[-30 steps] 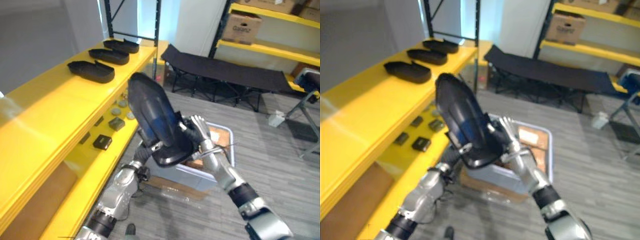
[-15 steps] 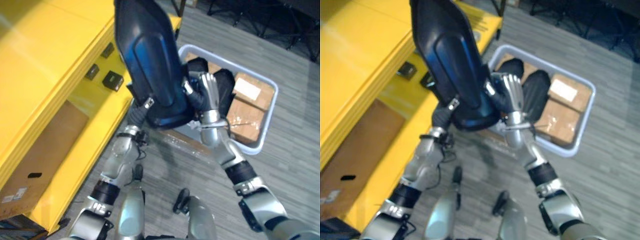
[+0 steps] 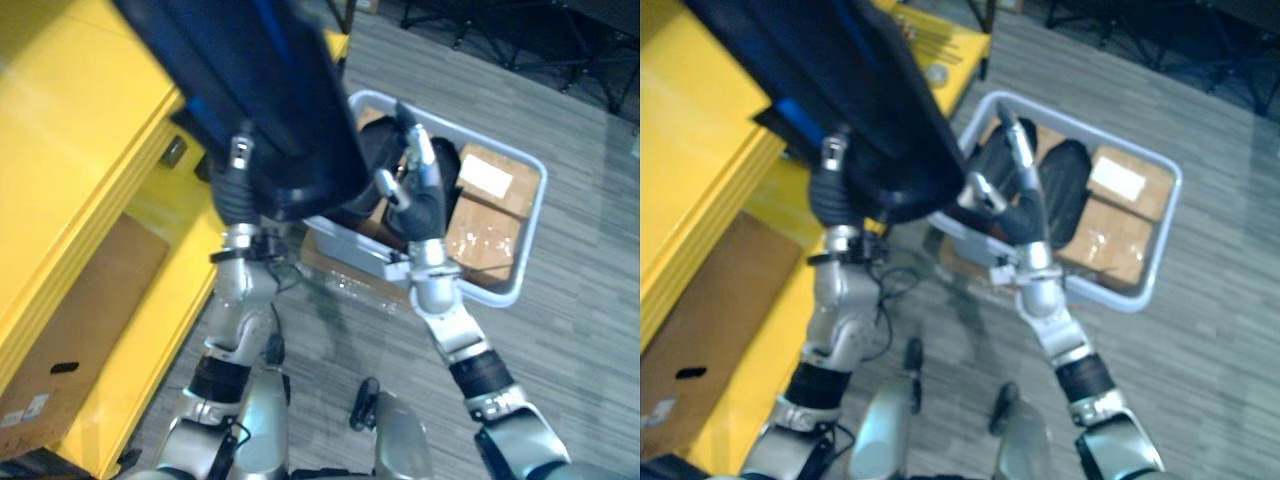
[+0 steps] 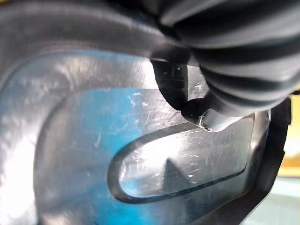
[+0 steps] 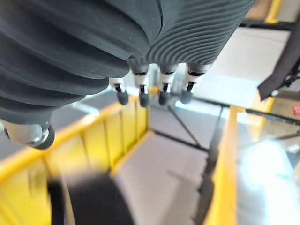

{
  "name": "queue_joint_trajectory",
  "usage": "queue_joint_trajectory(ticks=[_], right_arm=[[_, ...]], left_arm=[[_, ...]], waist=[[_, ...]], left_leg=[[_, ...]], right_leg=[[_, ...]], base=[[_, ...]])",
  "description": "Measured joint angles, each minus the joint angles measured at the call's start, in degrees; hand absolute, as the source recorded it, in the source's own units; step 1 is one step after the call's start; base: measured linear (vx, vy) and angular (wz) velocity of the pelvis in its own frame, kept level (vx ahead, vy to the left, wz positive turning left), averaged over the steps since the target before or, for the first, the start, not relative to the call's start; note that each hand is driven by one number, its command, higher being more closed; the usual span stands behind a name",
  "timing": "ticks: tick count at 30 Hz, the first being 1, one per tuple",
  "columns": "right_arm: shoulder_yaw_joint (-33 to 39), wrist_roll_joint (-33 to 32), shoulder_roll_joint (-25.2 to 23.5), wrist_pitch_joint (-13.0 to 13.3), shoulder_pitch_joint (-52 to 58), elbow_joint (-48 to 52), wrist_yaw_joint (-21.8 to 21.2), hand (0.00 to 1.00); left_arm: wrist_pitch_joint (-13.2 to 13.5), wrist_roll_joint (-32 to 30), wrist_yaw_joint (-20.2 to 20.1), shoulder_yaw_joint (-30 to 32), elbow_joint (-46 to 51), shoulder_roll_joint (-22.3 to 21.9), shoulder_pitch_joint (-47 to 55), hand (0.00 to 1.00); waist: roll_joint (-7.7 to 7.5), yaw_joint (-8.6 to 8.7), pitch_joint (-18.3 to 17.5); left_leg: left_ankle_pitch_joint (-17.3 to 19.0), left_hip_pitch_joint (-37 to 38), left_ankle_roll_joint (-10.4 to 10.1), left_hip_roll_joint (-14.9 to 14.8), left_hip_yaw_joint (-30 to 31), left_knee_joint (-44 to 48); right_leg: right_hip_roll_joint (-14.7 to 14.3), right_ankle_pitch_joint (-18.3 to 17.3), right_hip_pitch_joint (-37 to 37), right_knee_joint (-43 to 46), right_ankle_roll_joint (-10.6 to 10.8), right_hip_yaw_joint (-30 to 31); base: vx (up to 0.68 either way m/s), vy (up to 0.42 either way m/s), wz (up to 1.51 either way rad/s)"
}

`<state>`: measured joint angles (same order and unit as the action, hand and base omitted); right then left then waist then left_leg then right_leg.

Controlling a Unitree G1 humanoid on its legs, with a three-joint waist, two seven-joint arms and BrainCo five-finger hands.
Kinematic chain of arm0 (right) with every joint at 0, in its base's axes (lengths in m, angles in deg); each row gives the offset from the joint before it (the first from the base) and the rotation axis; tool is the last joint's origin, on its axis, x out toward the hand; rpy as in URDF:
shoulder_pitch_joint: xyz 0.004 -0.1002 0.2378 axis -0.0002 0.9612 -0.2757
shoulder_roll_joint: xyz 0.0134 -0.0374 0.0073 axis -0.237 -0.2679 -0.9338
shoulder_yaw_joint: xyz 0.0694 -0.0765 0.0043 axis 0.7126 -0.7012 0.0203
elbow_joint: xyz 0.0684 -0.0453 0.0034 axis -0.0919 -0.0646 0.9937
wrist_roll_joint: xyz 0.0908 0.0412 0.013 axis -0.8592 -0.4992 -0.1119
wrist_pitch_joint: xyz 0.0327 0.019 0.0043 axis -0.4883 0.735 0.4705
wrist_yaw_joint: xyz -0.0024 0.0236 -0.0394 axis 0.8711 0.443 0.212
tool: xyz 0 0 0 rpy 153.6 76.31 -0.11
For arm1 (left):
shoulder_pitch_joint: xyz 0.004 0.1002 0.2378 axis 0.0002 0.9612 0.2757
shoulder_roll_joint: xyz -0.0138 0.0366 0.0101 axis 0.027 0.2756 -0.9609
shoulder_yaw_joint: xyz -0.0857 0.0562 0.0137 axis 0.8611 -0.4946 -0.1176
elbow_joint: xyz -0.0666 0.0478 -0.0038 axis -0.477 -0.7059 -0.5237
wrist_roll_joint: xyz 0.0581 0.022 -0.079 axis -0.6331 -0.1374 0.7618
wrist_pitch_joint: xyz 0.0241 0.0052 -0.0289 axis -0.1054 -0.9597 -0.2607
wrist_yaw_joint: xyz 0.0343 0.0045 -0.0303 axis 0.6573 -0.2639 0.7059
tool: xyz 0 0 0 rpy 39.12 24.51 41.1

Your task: Walk over and take plastic housings, then place them on the shelf

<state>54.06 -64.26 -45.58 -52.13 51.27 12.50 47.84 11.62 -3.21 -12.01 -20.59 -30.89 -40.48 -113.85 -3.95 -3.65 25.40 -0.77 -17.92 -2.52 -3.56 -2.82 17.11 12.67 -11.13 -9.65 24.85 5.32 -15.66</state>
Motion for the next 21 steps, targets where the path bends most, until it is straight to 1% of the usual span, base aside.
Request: queue_joint_trajectory(ticks=[1, 2, 5, 6, 8, 9, 10, 11, 12, 13, 14, 15, 16, 17, 18, 20, 21], right_arm=[[1.82, -3.47, 0.02, 0.85, 0.99, 2.54, -2.12, 0.0], [3.45, -6.69, 0.08, 1.98, 1.59, 4.59, -3.79, 0.0], [7.18, -11.26, 0.17, 3.67, 1.89, 8.99, -5.74, 0.0], [10.06, -13.34, 0.32, 5.01, 2.1, 11.56, -6.55, 0.0], [13.11, -15.83, 0.55, 6.15, 2.77, 13.6, -6.94, 0.0], [15.92, -18.7, 0.87, 6.44, 3.75, 14.77, -7.74, 0.0], [18.13, -21.21, 0.98, 6.4, 5.22, 15.19, -8.63, 0.0], [21.66, -25.73, 1.0, 5.98, 8.7, 15.4, -10.25, 0.0], [22.26, -26.7, 0.99, 5.82, 9.5, 15.39, -10.63, 0.0], [24.46, -30.83, 0.96, 4.57, 12.89, 15.41, -11.98, 0.0], [26.14, -36.46, 0.81, 2.06, 16.09, 15.26, -14.2, 0.0], [26.91, -39.35, 0.65, 0.62, 17.62, 14.93, -15.68, 0.0], [28.2, -44.76, 0.18, -2.72, 20.51, 13.13, -18.96, 0.0], [28.93, -46.36, -0.17, -4.35, 21.43, 12.27, -20.83, 0.0], [29.61, -48.38, -0.86, -6.92, 22.81, 10.18, -23.99, 0.0], [29.57, -49.65, -2.43, -11.23, 24.62, 5.87, -29.34, 0.0], [29.26, -49.66, -2.79, -12.26, 25.04, 4.68, -30.61, 0.0]], left_arm=[[0.05, -2.83, 1.9, 0.95, -0.02, 0.2, 1.13, 1.0], [-0.05, -5.62, 3.73, 1.34, -0.28, 0.35, 2.1, 1.0], [-1.16, -10.74, 6.88, 2.4, -1.22, 0.31, 3.89, 1.0], [-2.28, -15.16, 8.93, 3.3, -2.13, 0.31, 4.71, 1.0], [-3.1, -19.36, 10.68, 4.77, -2.57, 0.34, 5.93, 1.0], [-3.95, -21.87, 11.85, 6.0, -2.69, 0.38, 7.14, 1.0], [-4.35, -23.82, 12.89, 6.95, -3.15, 0.34, 8.52, 1.0], [-4.61, -26.46, 14.36, 8.61, -4.44, 0.41, 10.98, 1.0], [-4.62, -26.95, 14.56, 8.99, -4.68, 0.4, 11.47, 1.0], [-4.63, -27.67, 15.26, 10.67, -4.9, 0.46, 13.64, 1.0], [-4.54, -27.85, 16.05, 12.55, -4.84, 0.46, 15.76, 1.0], [-4.47, -28.06, 16.67, 13.65, -4.76, 0.46, 16.83, 1.0], [-4.27, -28.06, 17.55, 16.69, -4.17, 0.42, 19.66, 1.0], [-4.06, -28.0, 17.65, 18.03, -3.73, 0.39, 20.96, 1.0], [-3.97, -27.98, 17.75, 20.89, -1.81, 0.34, 23.71, 1.0], [-3.75, -27.6, 17.65, 25.39, 2.6, 0.25, 27.98, 1.0], [-3.47, -27.47, 17.58, 26.55, 3.88, 0.26, 28.99, 1.0]], waist=[[0.0, 0.25, 0.0], [0.0, 0.48, 0.0], [-0.08, 0.94, -0.05], [-0.17, 1.23, -0.15], [-0.58, 1.3, -0.43], [-0.89, 1.29, -0.88], [-1.05, 1.33, -2.41], [-1.14, 1.46, -5.44], [-1.09, 1.5, -5.95], [-1.09, 1.9, -7.37], [-1.0, 2.16, -8.46], [-0.98, 2.3, -8.88], [-0.75, 2.6, -9.88], [-0.61, 2.69, -10.36], [-0.27, 2.72, -10.7], [0.57, 2.65, -11.15], [0.87, 2.48, -11.32]], left_leg=[[0.37, 0.26, 0.24, -0.32, -0.24, 0.56], [0.86, 0.37, -0.03, -0.79, -0.39, 1.25], [1.54, 1.55, 0.17, -1.08, -0.84, 1.52], [1.89, 2.28, 0.25, -1.06, -1.07, 1.53], [2.42, 3.22, 0.3, -1.09, -1.67, 1.43], [3.03, 4.01, 0.37, -1.12, -2.23, 1.4], [3.54, 3.96, 0.44, -1.08, -2.58, 1.41], [4.25, 3.9, 0.41, -0.94, -2.98, 1.44], [4.31, 3.94, 0.44, -0.9, -3.01, 1.46], [4.62, 4.68, 0.4, -0.71, -2.93, 1.44], [4.99, 5.38, 0.32, -0.62, -2.91, 1.32], [5.15, 5.77, 0.24, -0.52, -2.87, 1.24], [5.74, 6.01, -0.09, -0.38, -2.72, 0.96], [6.01, 5.98, -0.21, -0.3, -2.66, 0.86], [6.04, 5.97, -0.2, -0.16, -2.59, 0.61], [5.96, 5.97, -0.29, 0.4, -1.19, 0.33], [5.92, 5.99, -0.35, 0.61, -0.53, 0.31]], right_leg=[[-0.38, 0.49, 0.91, -1.08, 0.08, 0.08], [-0.97, 1.21, 1.82, -2.45, 0.3, 0.14], [-1.57, 2.92, 4.04, -4.89, 0.88, 0.3], [-1.71, 3.62, 5.5, -6.42, 1.24, 0.33], [-1.76, 4.0, 6.68, -7.64, 1.38, 0.61], [-1.79, 4.24, 7.68, -8.6, 1.52, 1.0], [-1.79, 4.44, 7.79, -9.31, 1.64, 1.31], [-1.75, 4.83, 8.09, -10.58, 1.75, 1.58], [-1.73, 4.93, 8.24, -10.78, 1.8, 1.6], [-1.67, 5.13, 9.45, -11.68, 1.81, 1.59], [-1.63, 5.21, 10.25, -11.93, 1.75, 1.6], [-1.62, 5.21, 10.74, -12.19, 1.75, 1.6], [-1.68, 5.18, 11.81, -13.2, 1.71, 1.48], [-1.69, 5.13, 11.95, -13.61, 1.64, 1.43], [-1.7, 5.1, 12.3, -14.42, 1.61, 1.3], [-1.74, 5.19, 13.97, -16.11, 1.76, -0.52], [-1.75, 5.19, 14.69, -16.49, 1.76, -1.48]], base=[[0.02, 0.045, -0.13], [0.02, 0.046, -0.15], [0.06, 0.048, -0.09], [0.07, 0.041, -0.06], [0.06, 0.037, -0.12], [0.08, 0.04, -0.18], [0.11, 0.041, -0.19], [0.1, 0.038, -0.12], [0.13, 0.04, -0.02], [0.13, 0.037, 0.06], [0.11, 0.032, 0.07], [0.08, 0.02, 0.05], [0.05, 0.007, 0.05], [0.05, -0.001, 0.04], [0.03, -0.008, 0.07], [0.03, -0.018, 0.3], [0.03, -0.024, 0.5]])
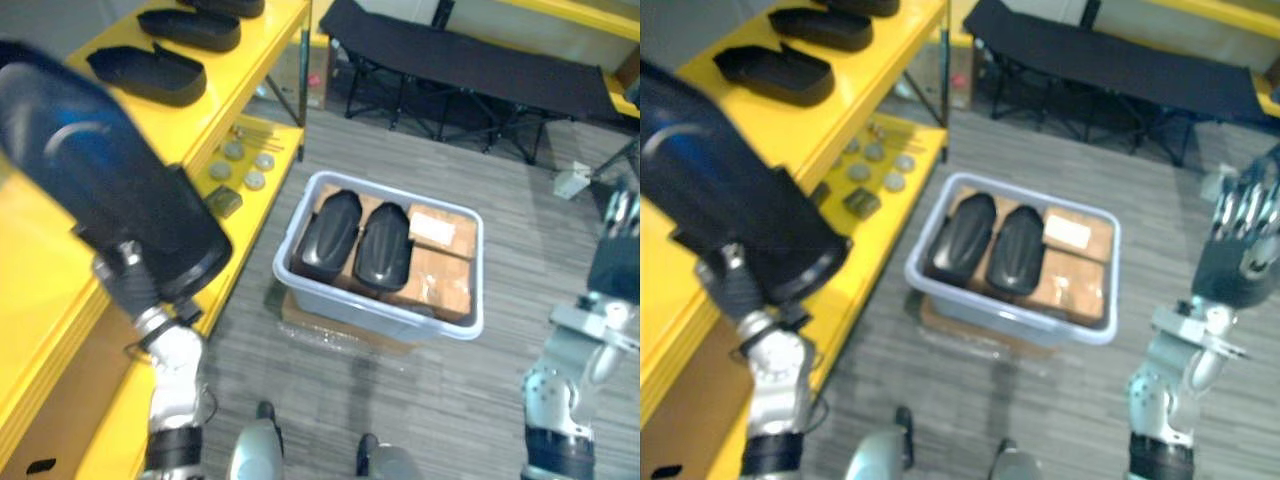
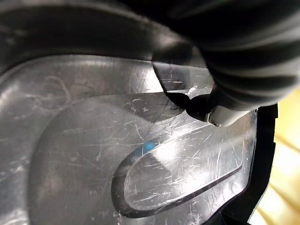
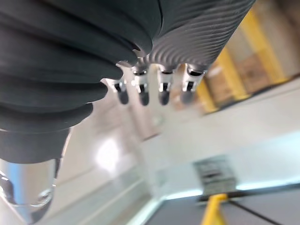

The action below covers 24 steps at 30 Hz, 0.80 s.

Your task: Walk over and take plastic housings, then place them on the shelf

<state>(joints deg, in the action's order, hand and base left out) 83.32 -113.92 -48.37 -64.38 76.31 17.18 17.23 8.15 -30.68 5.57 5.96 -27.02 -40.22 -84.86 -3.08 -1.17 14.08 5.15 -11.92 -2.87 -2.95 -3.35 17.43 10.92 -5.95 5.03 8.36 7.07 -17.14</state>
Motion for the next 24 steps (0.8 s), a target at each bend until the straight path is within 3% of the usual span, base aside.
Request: queue_joint_trajectory(ticks=[2, 4, 5, 7, 9, 11, 14, 17, 20, 22, 23, 24], right_arm=[[-3.62, 0.19, -0.59, -2.3, -0.15, -3.55, -2.98, 0.0], [-6.42, 0.63, -0.59, -2.64, -0.75, -4.94, -3.2, 0.0], [-9.82, 0.86, -0.72, -3.15, -2.66, -7.81, -2.75, 0.0], [-12.73, 3.29, -1.72, -3.24, -5.14, -11.37, -1.17, 0.0], [-15.37, 5.72, -2.73, -3.06, -7.41, -14.61, 0.86, 0.0], [-19.18, 8.91, -4.4, -2.97, -8.98, -16.74, 3.46, 0.0], [-23.94, 16.06, -6.16, -2.94, -10.64, -17.78, 6.91, 0.0], [-26.51, 21.36, -6.62, -2.98, -11.82, -18.63, 9.26, 0.0], [-27.03, 24.48, -6.39, -3.08, -12.12, -18.64, 11.03, 0.0], [-27.03, 26.1, -5.34, -3.18, -11.64, -18.56, 12.5, 0.0], [-26.68, 27.11, -3.89, -3.24, -10.66, -18.29, 14.64, 0.0], [-26.56, 27.2, -3.64, -3.25, -10.19, -18.27, 15.19, 0.0]], left_arm=[[1.46, 0.02, -0.35, 5.92, 5.27, -0.09, 4.0, 1.0], [1.9, 0.05, -0.47, 8.87, 6.92, -0.14, 5.98, 1.0], [2.77, 0.09, -0.8, 12.6, 8.02, -0.64, 8.38, 1.0], [4.06, 0.11, -1.11, 16.34, 8.23, -1.7, 11.63, 1.0], [5.47, 0.35, -1.61, 19.55, 8.44, -3.69, 15.53, 1.0], [6.41, 1.08, -2.84, 23.1, 8.6, -7.14, 19.97, 1.0], [7.21, 6.6, -4.88, 25.34, 8.61, -10.36, 23.41, 1.0], [8.44, 9.25, -5.8, 26.44, 8.62, -12.35, 24.05, 1.0], [9.5, 9.57, -7.53, 26.2, 9.26, -13.76, 24.01, 1.0], [10.81, 9.7, -8.96, 25.43, 10.21, -13.57, 23.24, 1.0], [11.42, 10.4, -10.91, 24.51, 11.53, -12.83, 21.62, 1.0], [11.53, 10.79, -11.44, 24.21, 11.81, -12.54, 21.25, 1.0]], waist=[[1.3, -3.17, -0.82], [1.75, -4.84, -1.27], [2.34, -6.97, -1.75], [2.81, -9.33, -2.59], [2.74, -11.36, -3.19], [2.29, -14.77, -3.63], [1.64, -17.4, -3.96], [0.69, -18.79, -4.47], [-0.53, -18.73, -5.24], [-0.75, -17.54, -5.3], [-0.96, -15.91, -5.1], [-0.96, -15.83, -5.06]], left_leg=[[-0.28, 0.24, -0.2, 0.86, 2.13, -0.66], [-0.75, 0.39, -0.4, 1.56, 3.65, -1.29], [-0.96, 0.72, -0.48, 2.15, 5.39, -1.56], [-1.29, 0.93, -0.46, 3.12, 7.92, -2.06], [-1.48, 0.95, -0.22, 3.99, 10.44, -2.01], [-1.66, 0.77, -0.02, 5.24, 13.1, -2.02], [-1.54, 0.78, -0.01, 6.39, 15.66, -2.02], [-1.28, 0.87, 0.17, 6.96, 16.46, -1.96], [-1.15, 0.44, 0.43, 8.29, 17.04, -1.71], [-0.67, -1.1, 1.16, 8.4, 16.61, -0.18], [-0.53, -2.84, 1.42, 7.56, 14.36, 1.73], [-0.54, -3.18, 1.44, 7.4, 13.82, 1.89]], right_leg=[[-0.05, -0.01, 2.19, -1.44, -0.02, -2.8], [0.0, -0.01, 3.2, -1.96, -0.02, -4.41], [-0.01, -0.04, 4.45, -1.97, -0.07, -6.56], [0.03, -0.09, 6.09, -1.96, -0.15, -9.02], [0.06, -0.12, 7.3, -1.91, -0.2, -11.39], [0.23, -0.12, 8.47, -1.62, -0.2, -13.43], [0.47, -0.13, 9.32, -0.37, -0.22, -15.5], [0.91, -0.29, 9.87, 0.05, -0.5, -15.81], [1.12, -0.89, 10.61, -0.01, -1.42, -16.63], [0.85, -0.88, 11.56, 0.03, -1.43, -19.88], [0.26, -0.85, 13.17, 0.26, -1.43, -22.66], [0.29, -0.85, 13.32, 0.42, -1.43, -23.12]], base=[[0.05, -0.031, 0.55], [0.06, -0.031, 0.56], [0.06, -0.032, 0.6], [0.05, -0.023, 0.73], [0.07, -0.005, 0.74], [0.07, 0.008, 0.79], [0.04, 0.012, 0.52], [0.01, 0.011, 0.21], [-0.02, 0.006, 0.18], [-0.07, 0.027, 0.77], [-0.09, 0.037, 1.08], [-0.06, 0.047, 1.25]])
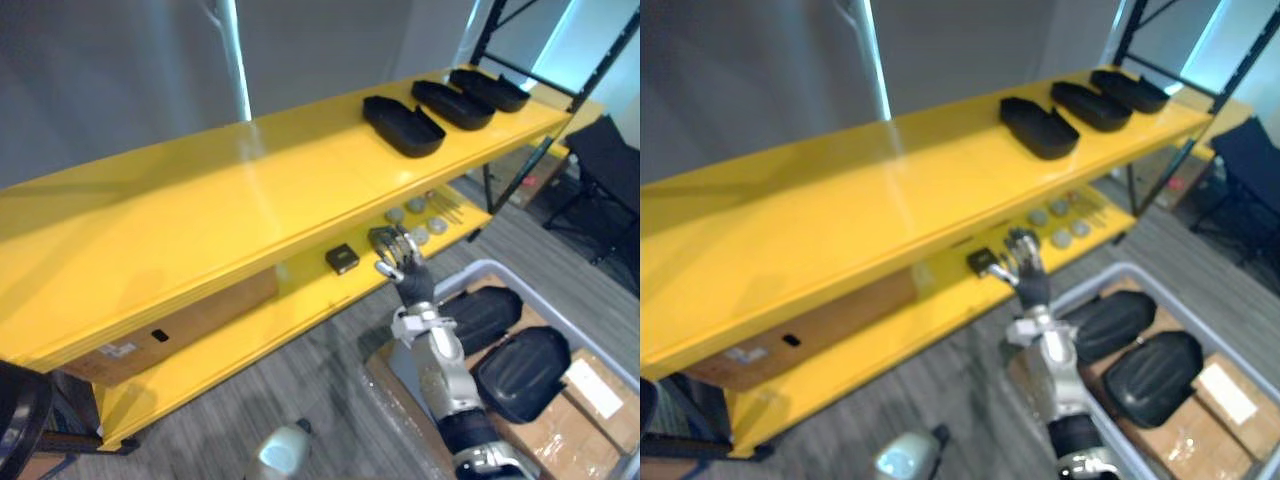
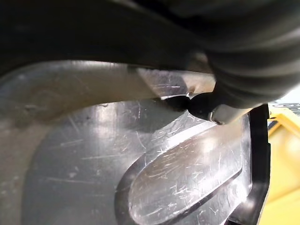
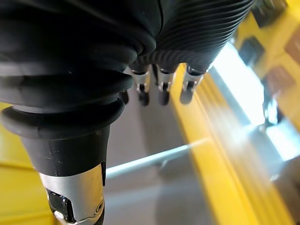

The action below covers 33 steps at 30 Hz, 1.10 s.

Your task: Walk over and take plastic housings, then place them on the shelf

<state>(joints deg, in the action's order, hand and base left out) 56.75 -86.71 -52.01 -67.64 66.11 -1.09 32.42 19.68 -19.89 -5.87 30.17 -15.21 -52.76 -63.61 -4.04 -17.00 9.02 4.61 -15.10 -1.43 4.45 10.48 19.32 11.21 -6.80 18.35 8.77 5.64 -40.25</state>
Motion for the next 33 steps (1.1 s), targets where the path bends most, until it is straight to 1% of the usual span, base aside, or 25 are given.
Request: queue_joint_trajectory(ticks=[1, 2, 4, 6, 7, 8, 9, 10, 11, 12, 13, 14, 15, 16, 17, 19, 20, 22, 25, 27, 29, 30, 32, 33], right_arm=[[0.7, 0.01, 0.72, -0.04, 1.57, 0.02, 1.41, 0.0], [1.07, 0.0, 0.79, -0.04, 2.85, 0.01, 2.37, 0.0], [1.2, -0.11, 0.79, 0.07, 3.05, 0.02, 2.43, 0.0], [1.71, -2.21, 0.67, 1.54, 3.34, 0.32, 1.62, 0.0], [2.02, -3.25, 0.43, 2.81, 4.14, 1.28, 1.1, 0.0], [2.25, -4.16, 0.32, 3.78, 5.15, 2.41, 0.97, 0.0], [3.05, -7.0, 0.14, 6.17, 7.14, 4.57, -0.07, 0.0], [4.16, -8.65, 0.15, 7.84, 8.43, 6.3, -0.42, 0.0], [5.33, -8.69, 0.16, 9.2, 8.58, 7.51, -0.37, 0.0], [6.62, -8.68, 0.23, 11.43, 7.81, 8.91, 0.09, 0.0], [7.24, -8.64, 0.35, 12.53, 6.98, 9.48, 0.29, 0.0], [8.36, -8.12, 1.16, 14.46, 4.5, 9.7, 1.7, 0.0], [9.27, -6.92, 2.29, 15.34, 1.86, 9.69, 3.55, 0.0], [9.66, -5.72, 2.79, 15.55, 0.35, 9.69, 4.45, 0.0], [10.03, -1.05, 3.63, 15.54, -2.89, 9.67, 7.1, 0.0], [10.16, 3.15, 4.27, 15.51, -4.57, 9.66, 9.28, 0.0], [10.34, 5.2, 4.49, 15.49, -5.02, 9.67, 10.36, 0.0], [10.43, 7.34, 4.55, 15.47, -6.13, 9.66, 11.28, 0.0], [10.42, 8.52, 4.54, 15.43, -7.23, 9.67, 11.16, 0.0], [10.97, 8.91, 4.54, 15.32, -6.41, 9.67, 10.88, 0.0], [11.62, 9.42, 4.51, 15.23, -4.31, 9.67, 10.06, 0.0], [11.62, 9.18, 4.49, 15.23, -2.7, 9.69, 9.82, 0.0], [11.61, 7.93, 4.36, 15.23, -0.55, 9.72, 9.66, 0.0], [11.76, 4.69, 3.87, 15.06, 1.57, 9.76, 9.52, 0.0]], left_arm=[[0.48, 0.75, -1.27, -1.29, 0.37, 1.41, -1.38, 1.0], [0.57, 1.08, -2.82, -1.42, 0.39, 2.54, -2.49, 1.0], [0.57, 1.05, -3.18, -1.61, 0.55, 2.98, -2.58, 1.0], [0.57, 1.01, -3.36, -3.3, 1.51, 3.68, -2.54, 1.0], [0.6, 1.04, -4.28, -4.32, 2.52, 3.78, -2.85, 1.0], [0.7, 1.01, -4.97, -5.16, 2.88, 4.1, -3.18, 1.0], [0.76, 0.9, -6.62, -7.18, 3.12, 5.53, -4.37, 1.0], [0.75, 0.81, -8.02, -9.24, 3.13, 6.96, -5.78, 1.0], [0.76, 0.8, -8.97, -10.48, 3.35, 7.84, -6.98, 1.0], [0.76, 0.54, -9.58, -11.33, 4.07, 9.0, -8.43, 1.0], [0.78, 0.54, -9.54, -11.78, 4.51, 9.71, -9.16, 1.0], [0.91, 0.55, -9.3, -12.81, 4.53, 10.81, -10.9, 1.0], [0.9, 0.5, -9.18, -13.89, 4.51, 10.86, -11.94, 1.0], [0.91, 0.5, -9.07, -14.35, 4.55, 10.94, -12.27, 1.0], [0.89, 0.25, -8.95, -14.96, 4.53, 11.01, -12.81, 1.0], [0.89, -0.11, -8.94, -15.83, 4.48, 11.24, -13.29, 1.0], [0.9, -0.09, -8.85, -17.01, 4.48, 12.11, -13.46, 1.0], [0.89, -0.06, -8.82, -17.43, 4.21, 12.77, -13.47, 1.0], [0.9, 0.2, -7.92, -17.41, 4.14, 12.61, -11.64, 1.0], [0.85, 0.32, -8.08, -17.43, 4.15, 12.57, -10.46, 1.0], [0.85, 0.33, -8.81, -17.2, 4.28, 12.42, -8.68, 1.0], [0.82, 0.39, -9.68, -17.1, 4.28, 12.24, -7.47, 1.0], [0.79, 0.13, -10.65, -17.06, 4.27, 11.94, -6.48, 1.0], [0.8, -0.67, -11.73, -16.73, 4.29, 11.82, -6.08, 1.0]], waist=[[-0.22, 0.03, 0.16], [-0.31, -0.01, 0.36], [-0.64, 0.04, 0.27], [-0.54, -0.04, 0.71], [-0.33, 0.28, 0.91], [0.0, 0.6, 1.12], [0.29, 1.53, 1.48], [0.44, 2.58, 1.76], [0.56, 3.19, 2.63], [0.15, 3.65, 4.06], [-0.31, 3.78, 4.89], [-0.9, 4.0, 6.54], [0.39, 4.3, 7.89], [1.1, 4.52, 9.06], [2.51, 5.18, 11.35], [3.41, 5.43, 12.48], [3.56, 5.42, 12.57], [3.51, 5.45, 12.6], [3.63, 5.35, 12.65], [3.69, 5.57, 12.63], [4.04, 5.46, 12.72], [4.05, 5.29, 12.71], [4.02, 5.3, 12.7], [4.18, 5.58, 12.7]], left_leg=[[-0.15, 0.0, 0.2, -0.23, -1.03, 0.0], [-0.44, 0.15, 0.61, -0.06, -1.17, -0.81], [-0.76, 0.18, 1.09, 0.02, -1.34, -1.13], [-1.06, 0.04, 1.54, 0.05, -0.78, -1.12], [-1.19, 0.09, 1.74, 0.22, 0.39, -1.19], [-1.33, 0.13, 1.91, 0.34, 1.72, -1.33], [-1.99, 0.24, 2.29, 0.74, 3.96, -2.13], [-3.14, 0.42, 2.5, 1.14, 5.77, -3.62], [-3.99, 0.55, 2.56, 1.31, 6.13, -4.46], [-5.06, -0.02, 2.51, 1.81, 5.88, -4.89], [-5.37, -0.71, 2.16, 2.31, 5.48, -4.8], [-5.88, -2.23, 1.59, 2.91, 4.66, -4.48], [-6.19, -3.84, 0.9, 2.21, 4.37, -4.81], [-6.2, -4.25, 0.92, 1.77, 3.24, -4.91], [-6.21, -4.94, 0.92, -0.06, 0.13, -4.95], [-6.82, -5.01, 0.82, -1.24, -1.45, -5.27], [-7.91, -4.83, 0.74, -1.64, -1.68, -5.99], [-8.43, -4.34, 0.66, -2.01, -1.74, -7.0], [-8.26, -3.14, 0.71, -1.77, -3.21, -6.74], [-6.93, -2.75, 1.3, -1.15, -3.41, -5.59], [-3.41, -2.95, 1.37, -0.76, -3.59, -1.55], [-1.87, -3.07, 1.78, -0.68, -3.91, 0.38], [-0.7, -2.94, 2.15, -0.55, -4.32, 1.85], [0.41, -2.79, 3.02, -0.28, -4.6, 3.33]], right_leg=[[0.26, 0.06, 0.65, 1.19, -0.08, -1.23], [1.25, 0.27, 0.52, 3.54, -0.3, -1.44], [1.71, 0.86, 0.11, 5.17, -0.37, -1.21], [2.08, 2.09, -1.36, 8.55, -0.78, 1.9], [2.16, 3.07, -3.02, 12.1, -1.83, 5.76], [2.01, 3.44, -4.18, 14.29, -2.38, 8.08], [0.79, -0.69, -5.99, 17.12, -2.17, 12.86], [-0.55, -4.97, -7.7, 18.03, -1.98, 16.15], [-1.33, -6.94, -9.11, 17.76, -2.14, 17.61], [-1.58, -7.92, -11.47, 15.99, -2.72, 18.38], [-1.77, -7.62, -12.69, 14.53, -2.82, 18.53], [-1.44, -8.34, -13.86, 13.22, -2.62, 18.37], [-2.61, -8.45, -14.55, 10.54, -2.35, 19.1], [-3.03, -8.41, -14.45, 9.28, -2.27, 19.12], [-3.65, -8.46, -14.33, 7.52, -1.43, 19.07], [-4.09, -8.46, -14.32, 7.01, -1.18, 19.14], [-4.14, -8.46, -14.32, 7.01, -1.19, 19.14], [-3.97, -8.46, -14.38, 7.06, -1.2, 19.24], [-3.09, -8.5, -13.98, 7.74, -1.26, 20.19], [-2.46, -8.5, -13.0, 7.81, -1.26, 20.17], [-2.26, -8.51, -11.3, 8.36, -1.27, 20.04], [-2.16, -8.48, -11.08, 10.16, -1.31, 20.02], [-1.2, -8.38, -12.14, 14.55, -1.47, 20.04], [0.2, -6.91, -15.81, 23.96, -3.94, 20.91]], base=[[0.02, 0.089, 0.95], [0.04, 0.09, 0.93], [0.04, 0.07, 0.46], [0.02, 0.057, 0.34], [0.02, 0.046, 0.39], [0.01, 0.015, 0.68], [0.0, -0.035, 0.89], [-0.03, -0.057, 0.91], [-0.07, -0.066, 0.59], [-0.08, -0.057, 0.19], [-0.12, -0.089, 0.03], [-0.12, -0.107, -0.11], [-0.13, -0.106, -0.15], [-0.17, -0.112, -0.25], [-0.15, -0.092, -0.18], [-0.1, -0.078, -0.08], [-0.04, -0.052, 0.03], [0.0, -0.04, 0.02], [0.04, -0.007, -0.12], [0.05, 0.043, -0.02], [0.05, 0.079, 0.0], [0.04, 0.083, 0.0], [0.05, 0.099, 0.15], [0.09, 0.145, 0.24]])
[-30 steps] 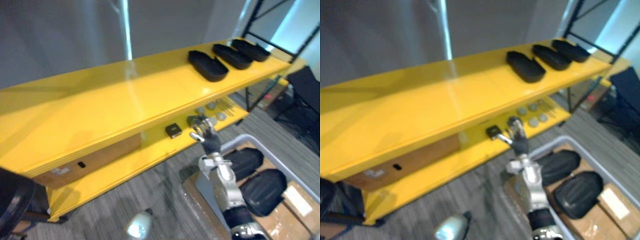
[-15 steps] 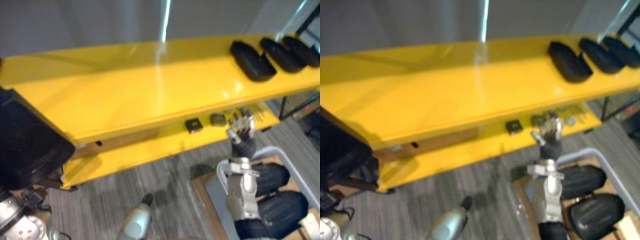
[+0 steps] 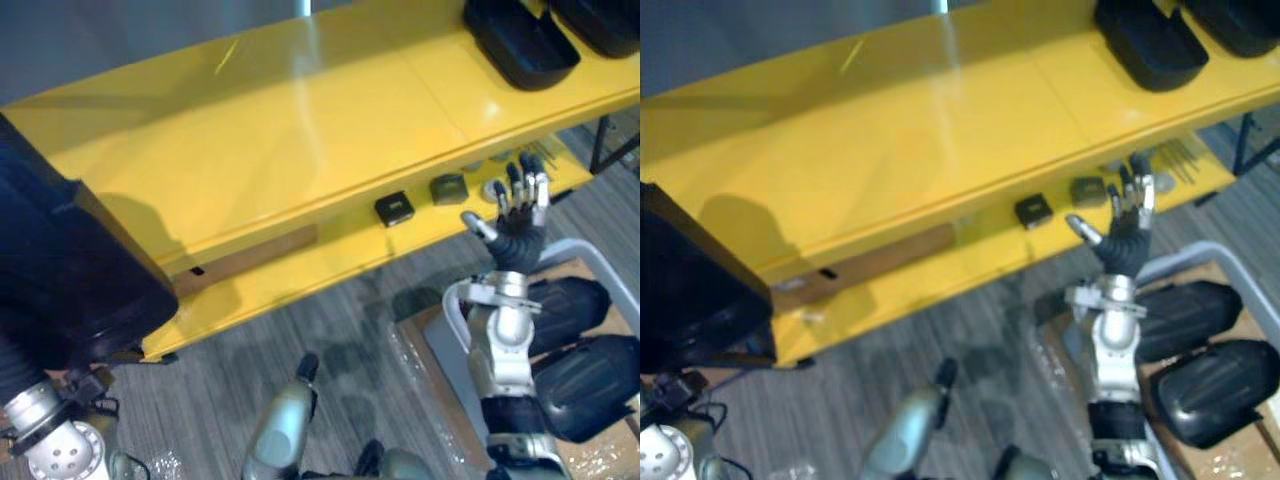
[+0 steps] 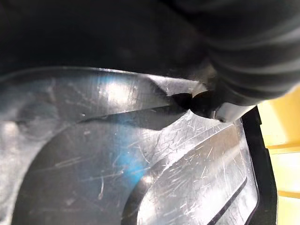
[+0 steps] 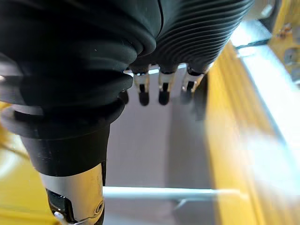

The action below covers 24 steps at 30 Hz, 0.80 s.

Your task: Walk over and take plastic housings, then place them on the shelf

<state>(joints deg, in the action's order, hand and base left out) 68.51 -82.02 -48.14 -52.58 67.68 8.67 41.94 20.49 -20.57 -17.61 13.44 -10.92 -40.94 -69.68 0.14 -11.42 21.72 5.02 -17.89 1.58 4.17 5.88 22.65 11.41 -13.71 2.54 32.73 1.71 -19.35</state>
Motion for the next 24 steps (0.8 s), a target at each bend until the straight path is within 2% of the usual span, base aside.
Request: queue_joint_trajectory(ticks=[1, 2, 3, 4, 5, 6, 7, 9, 11, 12, 13, 15, 16, 17, 18, 20, 22, 23, 24], right_arm=[[0.1, -1.26, -0.44, -0.18, 0.44, 0.0, -0.06, 0.0], [0.79, -2.5, -1.52, -0.22, 1.17, -0.02, 0.22, 0.0], [0.92, -2.57, -1.7, -0.22, 1.26, -0.01, 0.3, 0.0], [1.61, -2.59, -1.83, -0.19, 1.41, -0.01, 0.49, 0.0], [2.03, -2.55, -1.67, -0.2, 1.35, 0.0, 0.64, 0.0], [2.95, -2.33, -1.11, -0.24, 0.65, 0.02, 0.8, 0.0], [4.1, -1.57, -0.46, -0.29, 0.27, 0.51, 1.14, 0.0], [4.93, -1.35, 0.92, -0.64, 0.4, 1.64, 1.96, 0.0], [6.9, -1.49, 2.18, -1.94, 1.34, 3.68, 3.28, 0.0], [7.33, -1.49, 2.19, -2.07, 1.9, 4.7, 3.48, 0.0], [7.6, -1.86, 2.19, -2.09, 3.09, 7.15, 3.78, 0.0], [7.56, -2.16, 1.81, -1.93, 5.24, 11.92, 3.77, 0.0], [7.51, -2.76, 0.86, -1.72, 5.81, 15.03, 2.79, 0.0], [7.62, -3.16, 0.95, -0.65, 5.58, 16.25, 2.04, 0.0], [7.66, -3.24, 1.2, -0.25, 5.56, 16.39, 1.76, 0.0], [8.05, -3.17, 2.21, 0.1, 5.01, 16.4, 2.03, 0.0], [8.24, -3.05, 2.71, -0.14, 4.67, 16.28, 3.01, 0.0], [8.25, -3.07, 2.72, -0.17, 4.33, 16.22, 3.25, 0.0], [8.35, -3.02, 2.74, -0.15, 3.49, 16.17, 3.98, 0.0]], left_arm=[[0.0, -0.69, -0.24, 0.39, 0.0, 0.04, 0.07, 1.0], [-0.01, -1.3, -0.72, 0.67, 0.26, 0.42, 0.43, 1.0], [-0.01, -1.28, -0.77, 0.68, 0.37, 0.55, 0.48, 1.0], [0.0, -1.25, -1.05, 0.8, 0.63, 1.17, 0.28, 1.0], [-0.01, -1.17, -1.29, 0.84, 0.63, 1.25, -0.19, 1.0], [-0.01, -1.1, -1.5, 1.27, 0.61, 1.28, -1.62, 1.0], [-0.09, -1.01, -1.79, 2.11, 0.51, 1.42, -2.91, 1.0], [-0.14, -0.44, -2.21, 2.13, 0.43, 2.03, -4.57, 1.0], [-0.13, -0.23, -2.76, 0.59, 0.43, 3.9, -6.93, 1.0], [-0.12, 0.35, -2.82, -0.29, 0.5, 4.46, -7.42, 1.0], [-0.11, 1.68, -3.15, -1.78, 0.65, 5.29, -8.14, 1.0], [-0.15, 2.29, -4.34, -2.71, 1.6, 5.24, -7.54, 1.0], [-0.32, 3.23, -5.24, -2.73, 2.98, 5.42, -6.65, 1.0], [-0.32, 3.39, -6.09, -3.73, 3.43, 3.75, -6.22, 1.0], [-0.42, 3.39, -6.48, -4.79, 3.56, 2.86, -5.73, 1.0], [-0.69, 3.23, -7.28, -7.75, 3.54, 2.82, -5.84, 1.0], [-0.9, 2.95, -7.41, -9.09, 3.51, 3.4, -8.27, 1.0], [-0.93, 2.9, -7.38, -9.68, 3.5, 3.69, -9.4, 1.0], [-1.04, 2.88, -7.26, -10.66, 3.44, 4.3, -10.16, 1.0]], waist=[[-0.01, -0.04, 0.0], [0.11, 0.61, 0.0], [0.06, 0.79, -0.03], [0.84, 1.54, -0.06], [0.96, 1.61, -0.45], [0.77, 1.55, -0.68], [1.44, 1.83, -0.86], [2.3, 2.9, -1.28], [3.52, 4.31, -2.14], [3.62, 4.63, -2.23], [3.1, 4.68, -2.94], [1.03, 4.58, -5.23], [-1.48, 4.55, -6.53], [-1.42, 4.87, -7.54], [-0.25, 5.41, -8.39], [2.68, 6.99, -10.53], [3.4, 7.28, -10.79], [3.37, 7.2, -10.78], [2.73, 7.23, -10.44]], left_leg=[[0.22, 0.33, 0.25, 0.17, 0.14, 0.02], [0.58, 1.95, 0.91, 0.38, 1.58, -0.56], [0.65, 2.16, 1.05, 0.42, 1.89, -0.68], [0.84, 2.95, 1.56, 0.75, 3.76, -0.97], [0.86, 3.1, 1.73, 0.77, 4.43, -1.28], [0.83, 3.96, 1.86, 0.75, 5.01, -2.06], [0.83, 4.46, 1.86, 1.06, 6.32, -2.29], [0.91, 5.14, 1.88, 1.67, 8.19, -2.52], [1.42, 7.3, 1.19, 2.71, 12.68, -3.16], [1.7, 8.22, 0.94, 2.98, 13.88, -3.31], [2.46, 9.5, 0.4, 3.52, 15.65, -3.65], [4.11, 9.64, -0.3, 3.66, 15.36, -4.06], [5.39, 9.56, -1.12, 3.18, 11.82, -3.56], [7.36, 8.7, -1.89, 1.2, 8.66, -0.48], [8.29, 7.65, -2.45, -0.79, 7.24, 1.25], [7.86, 4.07, -4.49, -6.61, -1.81, 2.59], [5.82, 4.44, -4.73, -7.26, -3.64, -0.61], [4.78, 5.77, -4.78, -7.04, -3.34, -2.61], [3.86, 7.66, -5.02, -6.94, -3.2, -4.97]], right_leg=[[0.3, 1.19, -1.6, 3.32, -1.77, 1.15], [0.92, 6.72, -5.19, 11.1, -3.96, 3.28], [1.06, 8.25, -5.93, 12.57, -4.19, 3.63], [1.05, 3.74, -8.27, 15.37, -3.12, 4.37], [0.67, 1.06, -9.28, 14.35, -2.71, 5.18], [-1.02, -1.95, -10.71, 10.2, -1.92, 6.78], [-2.79, -2.75, -11.71, 4.43, -1.04, 9.18], [-4.43, -2.33, -13.26, -0.28, -0.39, 13.46], [-5.65, -0.89, -14.49, -4.55, 1.63, 19.78], [-5.71, -0.6, -14.39, -4.83, 2.06, 21.12], [-5.38, -0.14, -14.38, -5.23, 2.83, 22.8], [-3.48, 0.62, -13.75, -8.38, 3.41, 22.1], [-1.93, 1.42, -10.8, -12.69, 2.78, 20.65], [-1.53, 3.95, -8.9, -13.85, 5.75, 18.75], [-2.32, 3.85, -8.2, -13.86, 5.34, 16.69], [-3.99, 3.49, -6.9, -14.41, 4.61, 10.47], [-3.88, 3.49, -6.35, -14.59, 4.63, 8.01], [-3.74, 3.5, -5.87, -14.58, 4.63, 7.89], [-3.66, 3.5, -4.8, -14.58, 4.63, 7.88]], base=[[0.15, 0.169, 0.35], [0.14, 0.107, 0.23], [0.12, 0.06, 0.46], [0.11, 0.033, 0.39], [0.14, 0.052, 0.44], [0.16, 0.056, 0.35], [0.13, 0.033, 0.39], [0.14, -0.012, 0.61], [0.19, -0.085, 1.01], [0.2, -0.159, 1.06], [0.22, -0.221, 0.94], [0.21, -0.284, 0.85], [0.21, -0.389, 0.88], [0.2, -0.4, 0.96], [0.21, -0.353, 1.09], [0.25, -0.279, 1.13], [0.17, -0.151, 0.8], [0.18, -0.131, 0.58], [0.14, -0.078, 0.31]])
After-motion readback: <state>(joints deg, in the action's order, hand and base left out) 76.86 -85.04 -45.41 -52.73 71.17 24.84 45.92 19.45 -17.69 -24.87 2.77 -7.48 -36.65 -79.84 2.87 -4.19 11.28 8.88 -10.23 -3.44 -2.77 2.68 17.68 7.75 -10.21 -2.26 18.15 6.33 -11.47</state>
